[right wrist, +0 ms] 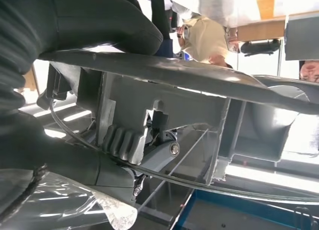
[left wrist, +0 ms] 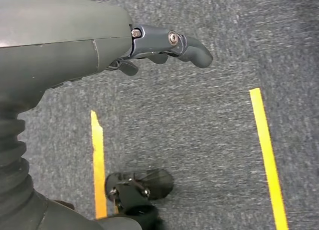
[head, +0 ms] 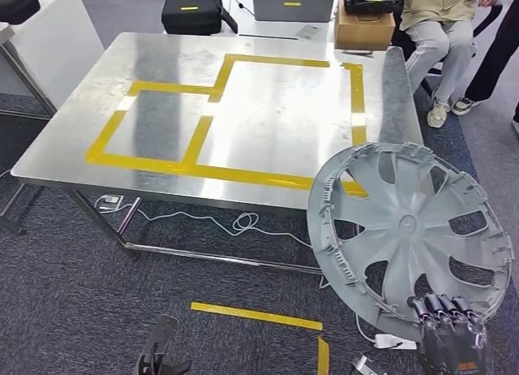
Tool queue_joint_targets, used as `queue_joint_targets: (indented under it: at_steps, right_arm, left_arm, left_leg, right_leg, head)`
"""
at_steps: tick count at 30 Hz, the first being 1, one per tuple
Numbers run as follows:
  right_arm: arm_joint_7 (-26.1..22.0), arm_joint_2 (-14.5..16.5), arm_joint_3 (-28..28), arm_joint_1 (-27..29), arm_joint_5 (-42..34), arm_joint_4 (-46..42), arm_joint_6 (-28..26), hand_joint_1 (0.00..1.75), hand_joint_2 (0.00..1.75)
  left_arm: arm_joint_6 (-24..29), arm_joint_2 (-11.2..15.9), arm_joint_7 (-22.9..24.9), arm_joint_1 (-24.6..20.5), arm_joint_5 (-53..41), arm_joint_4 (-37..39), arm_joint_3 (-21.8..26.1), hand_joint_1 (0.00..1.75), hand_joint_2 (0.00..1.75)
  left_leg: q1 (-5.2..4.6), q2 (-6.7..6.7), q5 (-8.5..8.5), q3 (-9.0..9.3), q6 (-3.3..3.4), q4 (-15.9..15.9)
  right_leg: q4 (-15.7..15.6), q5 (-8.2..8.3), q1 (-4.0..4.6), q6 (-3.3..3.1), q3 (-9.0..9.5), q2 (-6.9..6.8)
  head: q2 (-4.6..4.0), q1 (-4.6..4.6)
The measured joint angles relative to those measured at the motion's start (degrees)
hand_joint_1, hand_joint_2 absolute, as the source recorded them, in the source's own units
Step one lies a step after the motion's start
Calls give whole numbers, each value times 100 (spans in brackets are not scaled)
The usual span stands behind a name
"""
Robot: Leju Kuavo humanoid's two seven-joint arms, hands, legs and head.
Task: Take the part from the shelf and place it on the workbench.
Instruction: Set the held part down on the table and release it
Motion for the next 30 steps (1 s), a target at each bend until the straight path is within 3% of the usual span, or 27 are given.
queue_joint_targets:
  at_steps: [1, 4, 6, 9, 10, 11, 12, 14, 16, 18, 21, 22, 24, 26, 27, 28, 30]
  right_arm:
    - [2, 1, 1, -5, 0, 0, 0, 175, 175]
    - [2, 1, 4, -7, 0, 0, 0, 175, 175]
    - [1, 0, 8, -12, -1, 0, 0, 175, 175]
    - [4, 0, 9, -28, -2, 2, -1, 175, 175]
    - [6, 0, 9, -25, -2, 4, -1, 175, 175]
    - [8, 0, 9, -20, -2, 7, -1, 175, 175]
    - [8, 0, 9, -17, -2, 8, -1, 175, 175]
    - [9, 0, 9, -21, -2, 9, -1, 175, 175]
    - [9, 0, 10, -35, -2, 9, -1, 175, 175]
    - [13, 0, 13, -41, -1, 6, -1, 175, 175]
    - [17, 0, 14, -34, 0, 3, -1, 175, 175]
    - [16, 0, 15, -37, 0, 3, -1, 175, 175]
    - [15, 0, 15, -43, 0, 4, -1, 175, 175]
    - [14, 0, 15, -42, 0, 4, 0, 175, 175]
    - [13, 0, 15, -41, 0, 4, 0, 175, 175]
    - [12, 0, 15, -40, 0, 4, 0, 175, 175]
    - [3, 0, 15, -46, 0, 4, 0, 175, 175]
  left_arm:
    - [-3, -1, 0, -4, 0, 0, 0, 0, 175]
    - [-8, 1, 0, -3, 1, -1, 1, 0, 175]
    - [-5, 2, -1, -9, 2, -1, 2, 0, 175]
    - [-4, -3, -2, -22, 1, 0, 3, 0, 175]
    - [-4, -5, -2, -19, 1, 0, 4, 0, 175]
    - [-4, -6, -2, -15, 1, 0, 4, 0, 175]
    - [-4, -7, -2, -12, 1, 0, 4, 0, 175]
    - [-3, -9, -3, -11, 2, 0, 4, 0, 175]
    - [-2, -11, -5, -17, 2, 0, 4, 0, 175]
    - [-3, -10, -7, -17, 2, 0, 4, 0, 175]
    - [-5, -3, -7, -18, 2, 0, 4, 0, 175]
    - [-5, 1, -7, -23, 2, 0, 4, 0, 175]
    - [-4, 5, -7, -23, 2, 0, 4, 0, 175]
    - [-4, 5, -7, -8, 2, 0, 4, 0, 175]
    - [-4, 6, -7, -2, 2, 0, 4, 0, 175]
    - [-4, 7, -7, 1, 2, 0, 4, 0, 175]
    - [-4, 10, -7, -5, 2, 0, 4, 0, 175]
  left_leg:
    - [-10, -1, 41, 78, 18, -195]
    - [-35, -2, 3, 95, 135, -288]
    - [-28, -2, 13, 126, 235, -331]
    - [-59, 1, -10, 154, 324, -343]
    - [-79, 1, -21, 163, 341, -341]
    - [-99, 0, -34, 178, 355, -340]
    - [-117, -4, -50, 201, 365, -339]
    - [-143, -13, -95, 266, 362, -337]
    - [-171, -17, -140, 286, 323, -312]
    - [-180, -14, -157, 272, 275, -302]
    - [-165, -8, -251, 246, 190, -201]
    - [-156, -6, -365, 162, 151, -7]
    - [-119, -1, -686, -185, 86, 697]
    - [-86, 0, -806, -503, 58, 1257]
    - [-78, 0, -699, -532, 58, 1249]
    - [-72, 1, -491, -451, 67, 1011]
    - [-77, 0, -74, -149, 108, 267]
  right_leg:
    - [-2, -11, 4, 39, 2, 3]
    - [-40, -19, -3, 161, -4, 1]
    - [146, -149, -13, 200, -96, -11]
    - [1261, -618, 17, 191, -675, -18]
    - [1587, -693, 28, 183, -874, -18]
    - [1721, -657, 39, 168, -984, -18]
    - [1605, -502, 50, 143, -969, -18]
    - [860, -55, 80, 71, -660, -22]
    - [236, 153, 114, 13, -346, -29]
    - [98, 127, 138, -12, -263, -21]
    - [54, 130, 107, -64, -240, -10]
    - [37, 130, 90, -85, -221, -15]
    - [29, 111, 81, -114, -192, -27]
    - [31, 85, 79, -123, -160, -28]
    - [32, 69, 78, -120, -137, -25]
    - [32, 50, 78, -110, -104, -21]
    - [32, 8, 87, -73, -49, -14]
  head:
    - [0, 3]
    - [0, 7]
    - [0, 21]
    - [0, 39]
    - [0, 38]
    - [0, 38]
    - [0, 38]
    - [0, 37]
    - [1, 34]
    - [2, 31]
    - [2, 19]
    - [2, 10]
    - [2, -4]
    - [2, -4]
    - [2, -5]
    - [2, -5]
    - [2, -1]
